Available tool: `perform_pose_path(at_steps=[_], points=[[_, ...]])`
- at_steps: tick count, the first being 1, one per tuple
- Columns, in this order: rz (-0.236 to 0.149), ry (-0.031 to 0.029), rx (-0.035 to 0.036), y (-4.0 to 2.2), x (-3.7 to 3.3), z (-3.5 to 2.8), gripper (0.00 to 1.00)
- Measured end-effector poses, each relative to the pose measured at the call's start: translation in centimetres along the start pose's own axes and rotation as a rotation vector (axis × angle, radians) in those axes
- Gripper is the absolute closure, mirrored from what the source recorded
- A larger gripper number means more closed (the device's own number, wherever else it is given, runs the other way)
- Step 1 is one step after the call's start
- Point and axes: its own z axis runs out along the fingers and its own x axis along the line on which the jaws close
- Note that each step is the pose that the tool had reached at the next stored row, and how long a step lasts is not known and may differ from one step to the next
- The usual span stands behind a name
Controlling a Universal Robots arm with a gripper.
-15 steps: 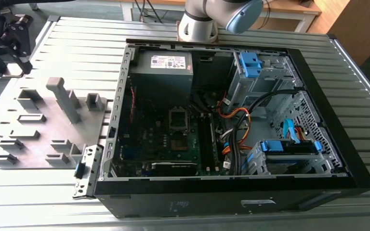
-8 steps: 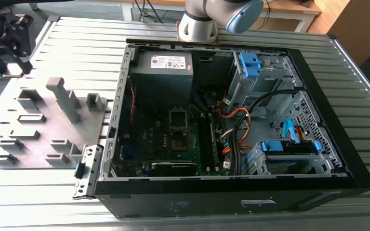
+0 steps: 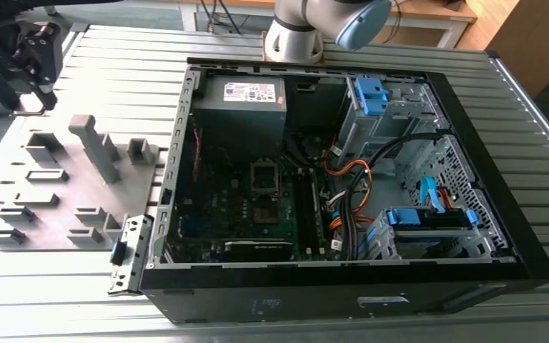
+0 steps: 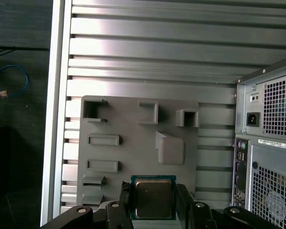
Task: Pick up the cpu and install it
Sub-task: 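Pick up the cpu and move it towards the insertion slot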
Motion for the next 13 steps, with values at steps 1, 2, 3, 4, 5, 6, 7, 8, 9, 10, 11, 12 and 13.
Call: perform_pose_path(at_steps=[1, 2, 3, 4, 5, 6, 7, 8, 9, 10, 11, 12, 13], points=[[0.0, 0.0, 0.0, -0.01, -0.21, 0.0, 0.53], [0.0, 0.0, 0.0, -0.01, -0.41, 0.0, 0.53], [0.0, 0.0, 0.0, -0.02, -0.62, 0.0, 0.53], [0.0, 0.0, 0.0, -0.03, -0.83, 0.01, 0.53], [0.0, -0.0001, -0.0001, -0.03, -1.07, 0.01, 0.53], [0.0, 0.0, 0.0, -0.04, -1.29, 0.01, 0.53], [0.0, 0.0, 0.0, -0.05, -1.52, 0.01, 0.53], [0.0, 0.0, 0.0, -0.06, -1.75, 0.01, 0.53], [0.0, 0.0, 0.0, -0.06, -1.97, 0.01, 0.53], [0.0, 0.0, 0.0, -0.07, -2.2, 0.01, 0.53], [0.0, 0.0, 0.0, -0.08, -2.43, 0.02, 0.53], [0.0, -0.0001, -0.0001, -0.09, -2.69, 0.02, 0.53], [0.0, 0.0, -0.0001, -0.1, -2.92, 0.02, 0.53]])
